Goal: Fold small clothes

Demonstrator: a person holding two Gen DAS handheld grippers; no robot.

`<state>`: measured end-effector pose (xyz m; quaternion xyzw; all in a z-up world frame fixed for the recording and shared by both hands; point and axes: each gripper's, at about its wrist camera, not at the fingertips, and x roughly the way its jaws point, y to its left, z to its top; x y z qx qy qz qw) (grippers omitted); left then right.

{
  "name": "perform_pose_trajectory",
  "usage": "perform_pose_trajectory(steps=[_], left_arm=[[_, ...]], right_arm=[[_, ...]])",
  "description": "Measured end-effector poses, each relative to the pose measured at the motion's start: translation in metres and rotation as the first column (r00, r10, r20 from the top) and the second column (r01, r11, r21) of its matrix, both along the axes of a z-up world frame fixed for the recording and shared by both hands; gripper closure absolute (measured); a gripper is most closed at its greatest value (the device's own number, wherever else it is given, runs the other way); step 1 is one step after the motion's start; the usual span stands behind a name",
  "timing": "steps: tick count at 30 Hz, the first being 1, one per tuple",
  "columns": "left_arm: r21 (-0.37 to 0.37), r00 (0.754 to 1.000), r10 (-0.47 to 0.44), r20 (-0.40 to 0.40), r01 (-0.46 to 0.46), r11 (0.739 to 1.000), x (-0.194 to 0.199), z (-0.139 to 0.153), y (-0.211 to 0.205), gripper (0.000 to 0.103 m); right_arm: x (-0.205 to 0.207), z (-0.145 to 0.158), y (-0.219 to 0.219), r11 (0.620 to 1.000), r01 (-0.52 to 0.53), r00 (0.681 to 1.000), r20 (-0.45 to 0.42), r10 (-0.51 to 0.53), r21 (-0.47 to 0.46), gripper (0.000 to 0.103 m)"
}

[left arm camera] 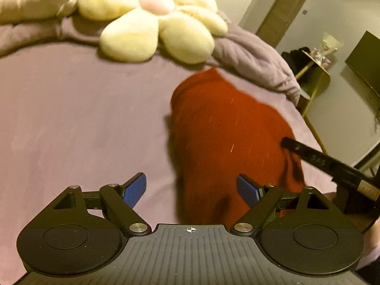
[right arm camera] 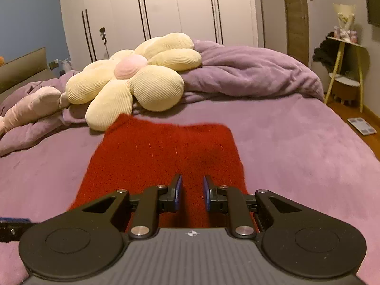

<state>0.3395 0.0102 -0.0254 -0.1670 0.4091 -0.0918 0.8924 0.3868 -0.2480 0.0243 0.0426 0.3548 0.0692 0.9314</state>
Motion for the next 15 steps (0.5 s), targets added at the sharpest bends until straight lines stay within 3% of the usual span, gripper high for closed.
perform_pose_trajectory(steps=[5, 9, 11, 15], left_arm=[[0.056, 1.000, 0.023, 0.016, -0.024, 0.998, 0.059, -0.003, -0.038, 0.014], [0.096, 0.997, 0.070, -0.017, -0.068, 0.993, 0.110, -0.020, -0.058, 0.012], [0.101, 0.996, 0.091, -0.022, -0.088, 0.991, 0.127, -0.030, -0.064, 0.007], [0.170, 0.997, 0.074, -0.027, -0.068, 0.983, 0.149, -0.045, -0.080, 0.006]], right_arm=[[0.047, -0.013, 0.008, 1.000, 0.000, 1.000, -0.016, 0.000, -0.020, 0.086], [0.070, -0.028, -0.002, 0.999, 0.033, 0.998, -0.053, -0.034, -0.028, 0.086], [0.078, -0.038, -0.006, 0.997, 0.043, 0.996, -0.071, -0.048, -0.065, 0.087], [0.090, -0.057, -0.017, 0.997, 0.053, 0.994, -0.089, -0.058, -0.049, 0.087]])
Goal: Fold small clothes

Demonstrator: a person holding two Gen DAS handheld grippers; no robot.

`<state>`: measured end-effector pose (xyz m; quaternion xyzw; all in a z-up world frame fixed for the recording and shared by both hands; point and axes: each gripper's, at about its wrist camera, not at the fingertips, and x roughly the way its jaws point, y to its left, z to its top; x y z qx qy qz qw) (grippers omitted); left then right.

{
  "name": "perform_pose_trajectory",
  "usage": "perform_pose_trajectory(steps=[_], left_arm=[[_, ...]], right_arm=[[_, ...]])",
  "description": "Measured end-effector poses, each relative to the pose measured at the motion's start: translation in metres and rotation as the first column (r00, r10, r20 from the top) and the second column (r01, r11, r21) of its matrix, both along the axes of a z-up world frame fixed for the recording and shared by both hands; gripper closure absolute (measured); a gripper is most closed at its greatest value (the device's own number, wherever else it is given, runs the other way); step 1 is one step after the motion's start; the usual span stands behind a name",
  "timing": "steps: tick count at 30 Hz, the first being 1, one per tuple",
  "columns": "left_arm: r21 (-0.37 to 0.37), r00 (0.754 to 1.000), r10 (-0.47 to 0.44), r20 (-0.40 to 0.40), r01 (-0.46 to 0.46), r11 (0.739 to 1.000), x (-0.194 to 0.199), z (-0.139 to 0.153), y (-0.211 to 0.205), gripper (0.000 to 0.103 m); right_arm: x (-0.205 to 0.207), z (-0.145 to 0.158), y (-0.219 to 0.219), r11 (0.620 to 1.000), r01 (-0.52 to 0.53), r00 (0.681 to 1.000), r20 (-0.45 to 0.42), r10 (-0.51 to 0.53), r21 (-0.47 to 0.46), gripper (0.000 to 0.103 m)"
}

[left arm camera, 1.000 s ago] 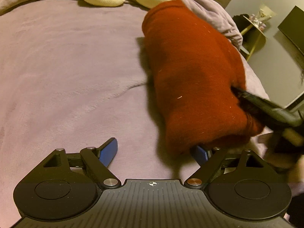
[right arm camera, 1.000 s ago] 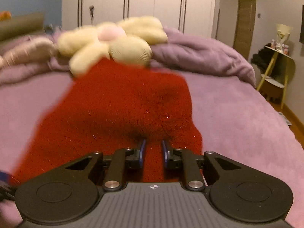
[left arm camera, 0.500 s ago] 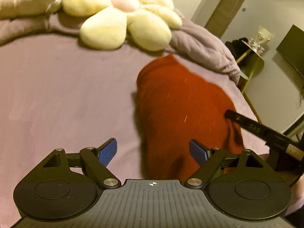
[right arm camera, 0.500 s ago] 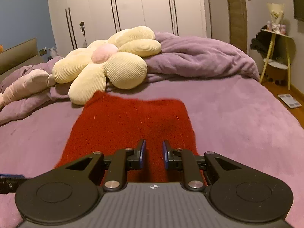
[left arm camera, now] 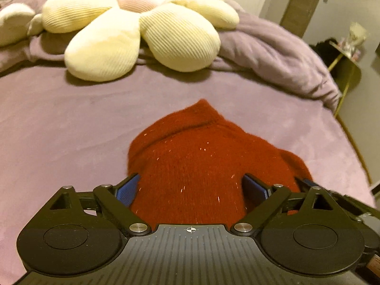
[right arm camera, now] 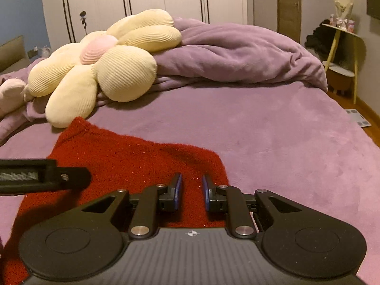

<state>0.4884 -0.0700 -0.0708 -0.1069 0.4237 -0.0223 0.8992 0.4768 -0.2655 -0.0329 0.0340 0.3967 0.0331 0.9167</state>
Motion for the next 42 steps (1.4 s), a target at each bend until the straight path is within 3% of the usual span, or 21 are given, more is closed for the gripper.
perform_pose_trajectory(steps=[7, 12, 16, 20, 23, 26, 31, 36, 42], left_arm=[[0.009, 0.998, 0.045, -0.046, -0.045, 0.999, 0.022, -0.027, -0.006, 0.001], [0.022, 0.999, 0.045, -0.031, -0.045, 0.999, 0.014, -0.021, -0.006, 0.000], [-0.047, 1.000, 0.003, -0.001, -0.003, 0.999, -0.017, -0.001, 0.011, 0.000], [-0.091, 0.996, -0.077, 0.038, 0.081, 0.993, -0.072, 0.008, 0.028, 0.001], [-0.123, 0.997, -0.069, 0.032, 0.072, 0.990, -0.094, -0.004, 0.034, 0.000], [-0.212, 0.999, -0.043, -0.019, 0.038, 0.977, -0.088, -0.016, 0.039, 0.000], [-0.308, 0.997, -0.053, -0.048, 0.036, 0.951, -0.096, -0.003, 0.053, 0.001], [-0.335, 0.993, -0.100, -0.055, 0.077, 0.939, -0.125, -0.002, 0.079, 0.001], [-0.332, 0.987, -0.139, -0.077, 0.106, 0.937, -0.150, -0.011, 0.076, 0.001]], right_arm=[[0.014, -0.022, -0.018, 0.996, 0.004, 1.000, 0.020, -0.006, 0.094, 0.087], [0.013, -0.020, -0.017, 0.996, 0.006, 1.000, 0.029, -0.009, 0.089, 0.087], [-0.015, 0.003, -0.010, 0.998, -0.004, 0.998, 0.063, 0.000, 0.061, 0.083], [-0.083, 0.031, -0.017, 0.995, -0.029, 0.992, 0.126, 0.016, 0.101, 0.081], [-0.113, 0.023, -0.018, 0.998, -0.029, 0.995, 0.096, 0.024, 0.053, 0.081], [-0.112, 0.004, -0.016, 0.998, -0.015, 0.997, 0.076, 0.019, -0.055, 0.079], [-0.091, 0.010, -0.041, 0.995, 0.037, 0.999, -0.031, -0.034, 0.092, 0.068], [-0.129, 0.028, -0.068, 0.966, 0.035, 0.999, -0.038, -0.026, 0.254, 0.061], [-0.166, 0.029, -0.060, 0.961, 0.011, 0.998, -0.055, 0.005, 0.277, 0.061]])
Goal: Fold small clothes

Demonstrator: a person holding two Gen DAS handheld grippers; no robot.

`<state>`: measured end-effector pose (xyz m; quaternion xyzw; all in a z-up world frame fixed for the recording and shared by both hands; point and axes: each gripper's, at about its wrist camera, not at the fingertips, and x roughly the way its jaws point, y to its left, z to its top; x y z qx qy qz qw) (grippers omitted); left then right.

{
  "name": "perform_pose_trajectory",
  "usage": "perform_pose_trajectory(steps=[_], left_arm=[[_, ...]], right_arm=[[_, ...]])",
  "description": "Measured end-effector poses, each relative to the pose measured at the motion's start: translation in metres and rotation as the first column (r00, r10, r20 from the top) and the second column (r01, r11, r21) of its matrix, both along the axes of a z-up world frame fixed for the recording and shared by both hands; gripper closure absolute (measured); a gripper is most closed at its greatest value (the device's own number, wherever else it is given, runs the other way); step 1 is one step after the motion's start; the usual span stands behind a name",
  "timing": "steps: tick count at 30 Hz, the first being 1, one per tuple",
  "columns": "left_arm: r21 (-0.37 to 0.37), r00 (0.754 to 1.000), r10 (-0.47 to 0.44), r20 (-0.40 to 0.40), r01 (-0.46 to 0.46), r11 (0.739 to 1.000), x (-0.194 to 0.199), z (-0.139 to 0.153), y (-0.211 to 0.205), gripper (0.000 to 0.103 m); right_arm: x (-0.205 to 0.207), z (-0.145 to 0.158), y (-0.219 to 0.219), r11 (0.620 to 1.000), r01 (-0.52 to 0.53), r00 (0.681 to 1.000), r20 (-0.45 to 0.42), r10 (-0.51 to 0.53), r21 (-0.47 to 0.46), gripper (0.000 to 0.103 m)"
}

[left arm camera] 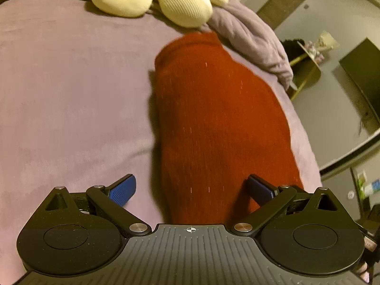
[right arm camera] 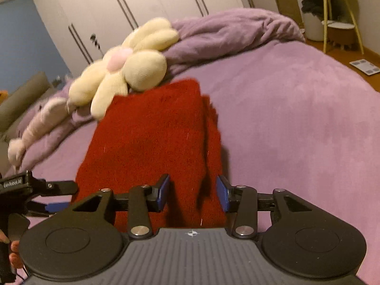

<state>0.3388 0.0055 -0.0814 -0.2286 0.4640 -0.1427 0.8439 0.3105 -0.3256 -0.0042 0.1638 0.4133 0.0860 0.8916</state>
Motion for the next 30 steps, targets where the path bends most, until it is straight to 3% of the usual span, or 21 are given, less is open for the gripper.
perform_pose_trajectory(steps=[4, 7, 10, 13, 15, 17, 21, 25, 27, 29, 30], left_arm=[[0.025, 1.000, -0.015, -0.009, 0.015, 1.000, -0.007, -0.006, -0.005, 0.001], [0.036, 1.000, -0.017, -0.011, 0.017, 0.999, -0.011, -0.005, 0.000, 0.001], [0.028, 1.000, 0.000, -0.009, 0.000, 1.000, -0.015, 0.002, 0.007, 0.001], [0.048, 0.999, 0.029, 0.018, -0.030, 0.998, -0.020, 0.008, 0.014, 0.001], [0.058, 0.998, 0.058, 0.020, -0.059, 0.997, -0.022, 0.009, 0.021, 0.001], [0.050, 0.997, 0.074, 0.006, -0.075, 0.996, -0.022, 0.009, 0.029, 0.001], [0.070, 0.996, 0.087, 0.009, -0.088, 0.994, -0.022, 0.010, 0.041, 0.001], [0.009, 0.996, 0.091, 0.002, -0.091, 0.996, -0.016, 0.011, 0.045, 0.001], [-0.049, 0.998, 0.065, 0.008, -0.065, 0.997, -0.010, 0.009, 0.044, 0.001], [-0.089, 0.999, 0.046, 0.008, -0.045, 0.995, 0.000, 0.005, 0.040, 0.001], [-0.103, 0.999, 0.041, 0.008, -0.040, 0.994, 0.006, 0.002, 0.038, 0.001]], right_arm=[[-0.001, -0.015, 0.018, 0.988, -0.035, 0.999, -0.020, 0.032, -0.149, 0.057], [0.002, -0.007, 0.018, 0.989, -0.010, 0.999, -0.045, 0.003, -0.150, 0.054], [-0.011, 0.022, 0.028, 0.987, -0.005, 0.999, 0.045, 0.012, -0.160, 0.061], [-0.021, 0.040, 0.055, 0.984, -0.110, 0.983, 0.128, 0.128, -0.137, 0.063], [-0.020, 0.038, 0.076, 0.975, -0.186, 0.972, 0.123, 0.201, -0.123, 0.070], [-0.021, 0.027, 0.095, 0.961, -0.235, 0.963, 0.097, 0.250, -0.149, 0.086], [-0.021, -0.011, 0.111, 0.937, -0.236, 0.966, 0.040, 0.255, -0.257, 0.091], [-0.017, -0.004, 0.102, 0.942, -0.261, 0.960, 0.045, 0.277, -0.211, 0.090], [-0.018, 0.012, 0.079, 0.963, -0.251, 0.964, 0.065, 0.258, -0.100, 0.079], [-0.018, 0.026, 0.053, 0.981, -0.194, 0.975, 0.109, 0.195, -0.021, 0.030], [-0.020, 0.031, 0.036, 0.989, -0.147, 0.980, 0.139, 0.144, 0.012, 0.023]])
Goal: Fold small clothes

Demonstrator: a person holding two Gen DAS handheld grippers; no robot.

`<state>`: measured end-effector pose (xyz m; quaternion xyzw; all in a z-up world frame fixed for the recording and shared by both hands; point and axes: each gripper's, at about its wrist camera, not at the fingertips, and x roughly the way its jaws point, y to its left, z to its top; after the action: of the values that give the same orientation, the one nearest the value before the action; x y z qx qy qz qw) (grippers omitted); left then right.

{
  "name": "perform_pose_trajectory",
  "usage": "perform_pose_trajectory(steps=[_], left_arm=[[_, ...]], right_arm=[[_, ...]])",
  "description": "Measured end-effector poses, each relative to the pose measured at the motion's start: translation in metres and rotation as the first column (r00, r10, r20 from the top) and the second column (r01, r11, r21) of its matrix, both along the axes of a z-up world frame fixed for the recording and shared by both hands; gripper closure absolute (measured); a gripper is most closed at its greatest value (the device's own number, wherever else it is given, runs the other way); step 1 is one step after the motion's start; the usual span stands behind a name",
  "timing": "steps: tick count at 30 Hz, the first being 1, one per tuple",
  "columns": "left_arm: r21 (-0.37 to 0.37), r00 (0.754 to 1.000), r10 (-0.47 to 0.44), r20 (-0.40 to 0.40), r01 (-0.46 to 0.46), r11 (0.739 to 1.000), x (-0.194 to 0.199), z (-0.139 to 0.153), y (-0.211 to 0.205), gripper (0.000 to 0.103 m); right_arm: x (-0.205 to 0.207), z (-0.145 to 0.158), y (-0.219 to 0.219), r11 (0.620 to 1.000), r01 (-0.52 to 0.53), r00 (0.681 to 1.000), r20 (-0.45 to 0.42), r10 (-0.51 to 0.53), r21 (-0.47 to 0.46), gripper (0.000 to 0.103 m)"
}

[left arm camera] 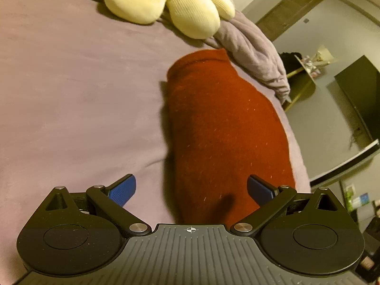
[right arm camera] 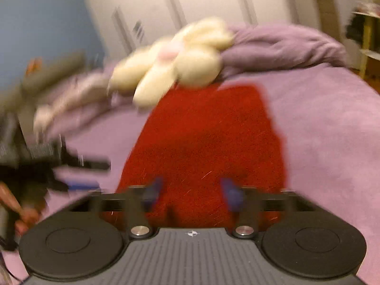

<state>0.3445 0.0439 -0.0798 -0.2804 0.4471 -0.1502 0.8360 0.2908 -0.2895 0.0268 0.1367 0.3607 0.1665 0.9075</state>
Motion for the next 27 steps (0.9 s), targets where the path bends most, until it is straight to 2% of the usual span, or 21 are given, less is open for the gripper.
perform_pose_trajectory(steps=[2, 5, 6, 8, 10, 13, 18, 20, 23, 27], left_arm=[[-0.037, 1.000, -0.004, -0.011, 0.004, 0.999, 0.012, -0.008, -0.004, 0.001], [-0.135, 0.999, -0.006, -0.053, -0.001, 0.991, 0.032, -0.026, -0.007, 0.001], [-0.183, 0.998, -0.005, -0.057, -0.006, 0.983, 0.037, -0.031, -0.006, 0.001], [-0.242, 0.998, 0.020, -0.066, -0.035, 0.970, 0.046, -0.039, -0.007, 0.003], [-0.271, 0.998, 0.015, -0.068, -0.033, 0.962, 0.055, -0.045, -0.012, 0.009], [-0.257, 0.998, 0.017, -0.069, -0.034, 0.966, 0.069, -0.049, -0.019, 0.011], [-0.259, 0.998, 0.035, -0.044, -0.045, 0.965, 0.073, -0.051, -0.019, 0.026], [-0.256, 0.999, 0.034, -0.025, -0.040, 0.966, 0.071, -0.049, -0.016, 0.029], [-0.268, 0.999, 0.045, -0.026, -0.050, 0.962, 0.065, -0.043, -0.012, 0.035], [-0.230, 0.998, 0.053, 0.016, -0.048, 0.972, 0.052, -0.024, -0.001, 0.040]], right_arm=[[0.008, -0.002, -0.028, 0.998, 0.048, 0.998, -0.029, -0.047, 0.047, 0.022], [0.038, -0.031, -0.068, 0.978, 0.116, 0.979, -0.183, -0.084, 0.174, 0.022], [0.049, -0.046, -0.080, 0.959, 0.146, 0.965, -0.248, -0.085, 0.241, 0.022], [0.068, -0.070, -0.097, 0.916, 0.171, 0.945, -0.325, -0.047, 0.363, 0.022], [0.085, -0.088, -0.104, 0.876, 0.211, 0.931, -0.363, -0.044, 0.433, 0.022], [0.105, -0.105, -0.103, 0.841, 0.212, 0.928, -0.373, -0.013, 0.498, 0.024], [0.124, -0.123, -0.091, 0.810, 0.213, 0.920, -0.392, 0.022, 0.546, 0.044], [0.124, -0.126, -0.090, 0.785, 0.222, 0.915, -0.401, 0.036, 0.578, 0.052], [0.120, -0.124, -0.085, 0.763, 0.232, 0.915, -0.401, 0.039, 0.603, 0.055], [0.114, -0.117, -0.070, 0.722, 0.234, 0.914, -0.400, 0.065, 0.652, 0.055]])
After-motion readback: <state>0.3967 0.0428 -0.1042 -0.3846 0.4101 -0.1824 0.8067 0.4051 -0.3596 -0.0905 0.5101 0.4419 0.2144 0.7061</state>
